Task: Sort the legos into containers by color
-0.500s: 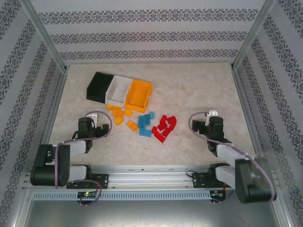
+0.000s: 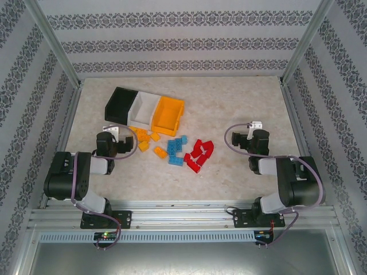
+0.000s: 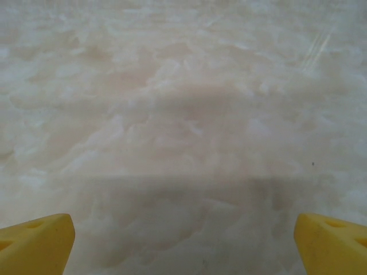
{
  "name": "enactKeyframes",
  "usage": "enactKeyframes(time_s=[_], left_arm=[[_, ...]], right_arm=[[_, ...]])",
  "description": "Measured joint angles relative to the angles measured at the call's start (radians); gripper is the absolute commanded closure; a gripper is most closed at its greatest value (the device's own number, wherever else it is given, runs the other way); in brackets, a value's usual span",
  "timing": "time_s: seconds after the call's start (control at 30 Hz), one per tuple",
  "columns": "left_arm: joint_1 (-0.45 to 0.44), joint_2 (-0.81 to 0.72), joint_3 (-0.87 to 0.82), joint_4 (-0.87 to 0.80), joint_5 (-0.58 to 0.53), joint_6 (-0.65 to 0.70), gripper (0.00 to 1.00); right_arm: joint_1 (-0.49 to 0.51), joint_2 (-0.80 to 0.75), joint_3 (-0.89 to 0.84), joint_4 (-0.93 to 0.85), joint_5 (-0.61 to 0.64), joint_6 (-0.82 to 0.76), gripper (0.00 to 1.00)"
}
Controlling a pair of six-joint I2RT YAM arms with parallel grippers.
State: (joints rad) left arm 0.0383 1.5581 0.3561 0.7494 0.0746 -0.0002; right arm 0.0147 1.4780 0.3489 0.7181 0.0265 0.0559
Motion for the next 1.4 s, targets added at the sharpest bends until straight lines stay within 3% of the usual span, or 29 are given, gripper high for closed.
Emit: enactKeyframes(time_s=[0.9, 1.03, 1.17, 1.4], left_arm=[[-0.013, 0.016, 0.022, 0.120, -0.010, 0.000, 0.00], [-0.013, -0.024, 0.024, 0.079, -0.070, -0.012, 0.00], [-0.013, -0.184, 0.059, -0.051, -0.164, -0.054, 0.00], [-0.013, -0.359, 0.353, -0.516, -0.306, -0.220, 0.00]], right_arm=[[-0.006, 0.022, 0.030, 0.098, -0.011, -0.011, 0.02], [0.003, -0.029, 0.127, -0.076, 0.049, -0.011, 0.02], [0.010, -0.104, 0.300, -0.285, 0.065, 0.034, 0.02], [0.031, -0.103, 0.673, -0.757, -0.032, 0.239, 0.02]])
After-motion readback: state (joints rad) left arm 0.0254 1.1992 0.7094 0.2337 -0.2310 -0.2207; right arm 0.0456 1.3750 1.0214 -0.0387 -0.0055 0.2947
